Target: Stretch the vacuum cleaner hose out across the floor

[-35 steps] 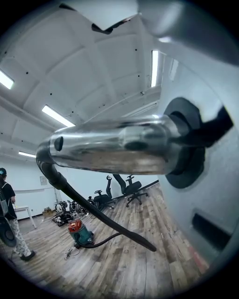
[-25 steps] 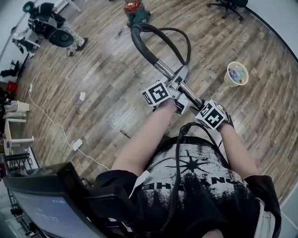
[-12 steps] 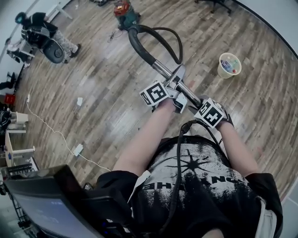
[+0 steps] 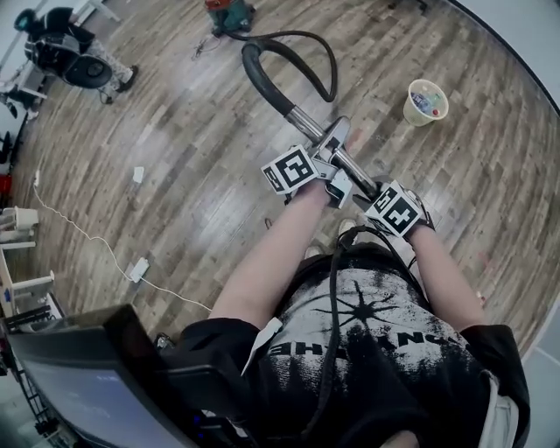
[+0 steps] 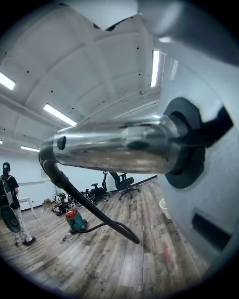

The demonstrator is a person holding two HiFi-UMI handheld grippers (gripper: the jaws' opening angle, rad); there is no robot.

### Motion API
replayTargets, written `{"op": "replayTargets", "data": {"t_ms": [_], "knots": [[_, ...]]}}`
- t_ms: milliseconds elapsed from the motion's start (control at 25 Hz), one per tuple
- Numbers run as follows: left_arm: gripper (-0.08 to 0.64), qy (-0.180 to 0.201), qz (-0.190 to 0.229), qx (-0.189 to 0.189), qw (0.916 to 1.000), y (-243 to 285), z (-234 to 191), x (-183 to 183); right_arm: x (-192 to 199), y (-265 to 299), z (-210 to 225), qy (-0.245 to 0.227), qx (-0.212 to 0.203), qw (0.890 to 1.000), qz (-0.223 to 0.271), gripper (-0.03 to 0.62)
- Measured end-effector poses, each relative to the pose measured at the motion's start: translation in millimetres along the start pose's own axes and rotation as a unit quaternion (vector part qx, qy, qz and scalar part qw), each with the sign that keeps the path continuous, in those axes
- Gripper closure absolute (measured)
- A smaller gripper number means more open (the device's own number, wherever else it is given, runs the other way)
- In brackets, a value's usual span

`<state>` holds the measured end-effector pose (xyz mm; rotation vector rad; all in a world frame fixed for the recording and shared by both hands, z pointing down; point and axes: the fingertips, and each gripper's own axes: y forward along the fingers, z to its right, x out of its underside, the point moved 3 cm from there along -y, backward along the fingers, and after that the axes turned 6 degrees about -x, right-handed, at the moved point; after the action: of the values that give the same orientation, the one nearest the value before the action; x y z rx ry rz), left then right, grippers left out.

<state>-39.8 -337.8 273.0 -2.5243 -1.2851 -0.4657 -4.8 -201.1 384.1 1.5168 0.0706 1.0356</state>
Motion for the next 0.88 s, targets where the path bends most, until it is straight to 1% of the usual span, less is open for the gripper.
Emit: {"op": "replayTargets", "data": {"t_ms": [200, 440, 680, 880], "knots": [[0.518, -0.014, -0.012, 0.004, 0.9998, -30, -4, 19, 14, 8, -34, 0.02, 0.007, 1.0, -0.008, 0.486], [0.518, -0.025, -0.027, 0.011, 0.9993, -50, -3, 44, 35, 10, -61, 0.037, 0.023, 0.999, -0.016, 0.488], [0.518, -0.025, -0.035, 0.017, 0.9989, -54, 7, 56, 42, 2, -72, 0.045, 0.031, 0.998, -0.013, 0.491], [0.518, -0.018, -0.029, 0.013, 0.9993, -52, 15, 68, 54, -7, -73, 0.039, 0.024, 0.999, -0.008, 0.491]]}}
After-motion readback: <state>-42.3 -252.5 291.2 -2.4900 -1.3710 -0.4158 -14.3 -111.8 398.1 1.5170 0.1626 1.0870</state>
